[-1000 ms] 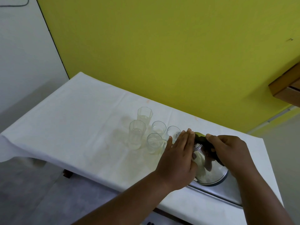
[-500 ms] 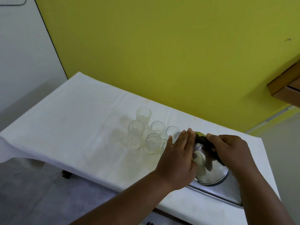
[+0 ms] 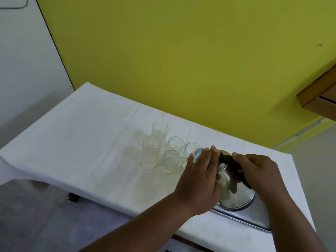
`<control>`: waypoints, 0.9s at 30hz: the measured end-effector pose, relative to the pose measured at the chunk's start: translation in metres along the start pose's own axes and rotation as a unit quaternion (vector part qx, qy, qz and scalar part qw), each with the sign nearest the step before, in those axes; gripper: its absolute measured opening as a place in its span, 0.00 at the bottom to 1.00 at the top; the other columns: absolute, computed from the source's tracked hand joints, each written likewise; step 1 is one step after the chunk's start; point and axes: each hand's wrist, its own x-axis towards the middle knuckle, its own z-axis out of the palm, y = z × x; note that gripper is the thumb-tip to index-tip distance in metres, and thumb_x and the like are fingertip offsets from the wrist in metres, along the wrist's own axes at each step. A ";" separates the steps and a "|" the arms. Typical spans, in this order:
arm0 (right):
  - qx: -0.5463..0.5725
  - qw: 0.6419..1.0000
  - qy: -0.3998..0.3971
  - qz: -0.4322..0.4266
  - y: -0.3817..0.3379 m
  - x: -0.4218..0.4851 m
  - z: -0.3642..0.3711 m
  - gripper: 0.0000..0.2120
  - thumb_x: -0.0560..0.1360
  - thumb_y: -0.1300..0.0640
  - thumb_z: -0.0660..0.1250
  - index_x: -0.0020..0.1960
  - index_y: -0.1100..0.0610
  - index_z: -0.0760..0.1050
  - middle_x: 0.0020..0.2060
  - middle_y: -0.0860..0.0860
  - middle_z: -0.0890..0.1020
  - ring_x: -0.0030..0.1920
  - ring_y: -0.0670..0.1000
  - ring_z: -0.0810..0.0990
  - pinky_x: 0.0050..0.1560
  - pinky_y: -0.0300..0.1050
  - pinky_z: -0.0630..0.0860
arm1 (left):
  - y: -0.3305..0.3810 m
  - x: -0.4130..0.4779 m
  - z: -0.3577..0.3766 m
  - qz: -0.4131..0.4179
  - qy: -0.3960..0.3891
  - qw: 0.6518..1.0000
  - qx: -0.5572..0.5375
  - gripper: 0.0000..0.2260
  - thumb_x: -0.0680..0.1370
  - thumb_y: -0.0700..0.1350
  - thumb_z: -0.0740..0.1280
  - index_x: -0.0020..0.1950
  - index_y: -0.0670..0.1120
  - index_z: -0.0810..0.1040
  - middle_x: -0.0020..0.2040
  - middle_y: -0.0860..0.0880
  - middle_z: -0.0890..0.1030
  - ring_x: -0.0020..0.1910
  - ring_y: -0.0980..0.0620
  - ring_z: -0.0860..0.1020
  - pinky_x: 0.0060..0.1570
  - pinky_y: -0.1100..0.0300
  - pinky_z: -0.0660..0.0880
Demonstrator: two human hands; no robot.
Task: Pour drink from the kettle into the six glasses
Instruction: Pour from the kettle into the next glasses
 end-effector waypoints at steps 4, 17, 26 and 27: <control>0.041 0.999 0.007 0.009 0.012 -0.003 0.004 0.21 0.67 0.32 0.61 0.34 0.46 0.83 0.20 0.49 0.81 0.25 0.56 0.75 0.38 0.53 0.77 | 0.002 -0.001 0.001 0.008 -0.001 1.000 0.008 0.32 0.76 0.47 0.51 0.79 0.43 0.47 0.81 0.46 0.50 0.80 0.50 0.47 0.77 0.42 0.49; 0.333 0.941 0.042 0.041 0.027 -0.008 0.009 0.23 0.82 0.59 0.62 0.29 0.60 0.81 0.21 0.51 0.80 0.21 0.48 0.75 0.27 0.39 0.69 | 0.023 0.016 -0.012 0.061 0.042 0.995 0.063 0.32 0.73 0.48 0.50 0.78 0.42 0.53 0.80 0.44 0.55 0.79 0.46 0.49 0.75 0.38 0.52; 0.298 0.953 0.040 0.045 -0.004 0.023 0.005 0.18 0.71 0.47 0.68 0.32 0.60 0.83 0.26 0.63 0.77 0.29 0.54 0.73 0.35 0.46 0.66 | 0.013 0.048 -0.025 0.023 0.060 0.998 0.025 0.31 0.73 0.47 0.52 0.76 0.42 0.57 0.79 0.44 0.58 0.79 0.47 0.51 0.74 0.39 0.54; 0.281 0.957 0.041 0.049 -0.006 0.027 0.005 0.19 0.70 0.46 0.68 0.32 0.61 0.82 0.25 0.57 0.75 0.29 0.53 0.71 0.35 0.46 0.66 | 0.010 0.050 -0.024 0.017 0.058 0.998 0.018 0.31 0.73 0.46 0.54 0.76 0.42 0.58 0.79 0.44 0.58 0.79 0.47 0.52 0.74 0.38 0.54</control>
